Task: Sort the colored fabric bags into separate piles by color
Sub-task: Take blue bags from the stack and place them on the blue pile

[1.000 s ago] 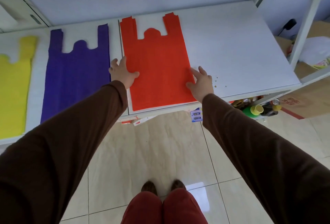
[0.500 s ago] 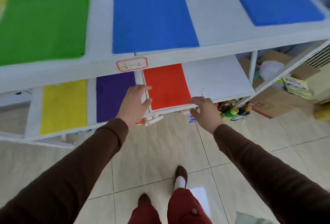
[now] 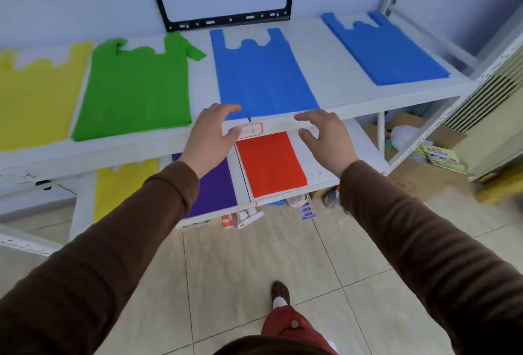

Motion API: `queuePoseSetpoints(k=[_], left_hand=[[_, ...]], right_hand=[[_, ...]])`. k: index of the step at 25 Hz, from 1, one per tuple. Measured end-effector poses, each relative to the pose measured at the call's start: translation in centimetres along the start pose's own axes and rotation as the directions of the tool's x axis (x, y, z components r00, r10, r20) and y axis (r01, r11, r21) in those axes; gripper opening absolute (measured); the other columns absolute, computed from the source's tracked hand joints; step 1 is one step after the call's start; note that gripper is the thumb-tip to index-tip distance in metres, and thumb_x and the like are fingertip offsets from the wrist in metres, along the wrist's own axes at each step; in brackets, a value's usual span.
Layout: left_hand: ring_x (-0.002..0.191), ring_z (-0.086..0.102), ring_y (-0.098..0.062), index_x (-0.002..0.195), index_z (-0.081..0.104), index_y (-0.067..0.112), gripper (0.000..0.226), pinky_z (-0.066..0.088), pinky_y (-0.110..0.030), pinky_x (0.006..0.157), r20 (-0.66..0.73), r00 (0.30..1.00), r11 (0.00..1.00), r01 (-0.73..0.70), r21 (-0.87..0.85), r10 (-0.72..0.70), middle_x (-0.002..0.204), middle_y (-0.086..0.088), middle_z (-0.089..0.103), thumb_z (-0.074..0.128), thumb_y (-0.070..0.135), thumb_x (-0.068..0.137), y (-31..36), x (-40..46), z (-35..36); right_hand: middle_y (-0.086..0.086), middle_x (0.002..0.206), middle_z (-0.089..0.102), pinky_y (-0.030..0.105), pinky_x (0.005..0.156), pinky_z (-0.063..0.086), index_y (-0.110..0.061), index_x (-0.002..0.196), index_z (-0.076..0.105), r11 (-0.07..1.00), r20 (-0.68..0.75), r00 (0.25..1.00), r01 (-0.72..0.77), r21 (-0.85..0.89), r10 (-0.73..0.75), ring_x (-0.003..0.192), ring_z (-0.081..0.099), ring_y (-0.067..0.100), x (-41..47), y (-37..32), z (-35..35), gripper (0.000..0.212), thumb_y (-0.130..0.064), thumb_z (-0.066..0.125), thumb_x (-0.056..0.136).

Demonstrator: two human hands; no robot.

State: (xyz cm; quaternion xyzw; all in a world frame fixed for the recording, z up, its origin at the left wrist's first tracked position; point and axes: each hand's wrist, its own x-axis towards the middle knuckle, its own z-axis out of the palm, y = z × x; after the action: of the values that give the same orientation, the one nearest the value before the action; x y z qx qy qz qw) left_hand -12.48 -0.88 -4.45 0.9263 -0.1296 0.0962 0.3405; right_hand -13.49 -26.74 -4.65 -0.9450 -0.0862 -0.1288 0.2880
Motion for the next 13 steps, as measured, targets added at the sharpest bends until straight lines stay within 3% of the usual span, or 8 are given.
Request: queuePoseSetpoints(k=[5, 9, 13], left_hand=[[0.118, 0.051, -0.018, 0.135, 0.049, 0.020, 0.043, 0.044, -0.039, 0.102, -0.018, 0.997, 0.997, 0.070, -0.045, -0.070, 0.132, 0.001, 0.053, 0.058, 0.025, 0.093, -2.4, 8.9, -1.1], [0.119, 0.054, -0.024, 0.136, 0.047, 0.012, 0.048, 0.044, -0.035, 0.098, -0.008, 0.974, 0.974, 0.227, -0.020, -0.227, 0.137, -0.006, 0.052, 0.062, 0.024, 0.092, -4.5, 16.4, -0.6], [0.121, 0.053, -0.032, 0.141, 0.039, 0.006, 0.060, 0.043, -0.037, 0.094, 0.056, 0.893, 0.891, 0.438, 0.123, -0.447, 0.141, -0.014, 0.049, 0.064, 0.029, 0.091, -7.4, 22.4, 0.7]], right_hand=[[0.002, 0.128, 0.061, 0.031, 0.093, 0.042, -0.020, 0.130, 0.059, 0.995, -0.022, 0.995, -0.102, -0.019, 0.101, 0.116, 0.052, 0.024, 7.4, 1.7, -0.3, 0.036, -0.022, 0.055, 0.094], [0.009, 0.130, 0.057, 0.038, 0.095, 0.044, -0.016, 0.136, 0.052, 0.964, 0.060, 0.968, -0.234, -0.123, 0.243, 0.117, 0.051, 0.029, 13.0, 3.9, 1.0, 0.047, -0.031, 0.058, 0.093], [0.018, 0.132, 0.050, 0.041, 0.101, 0.040, -0.006, 0.137, 0.044, 0.896, 0.208, 0.899, -0.310, -0.319, 0.385, 0.120, 0.047, 0.035, 16.3, 4.7, 2.3, 0.062, -0.046, 0.057, 0.091]])
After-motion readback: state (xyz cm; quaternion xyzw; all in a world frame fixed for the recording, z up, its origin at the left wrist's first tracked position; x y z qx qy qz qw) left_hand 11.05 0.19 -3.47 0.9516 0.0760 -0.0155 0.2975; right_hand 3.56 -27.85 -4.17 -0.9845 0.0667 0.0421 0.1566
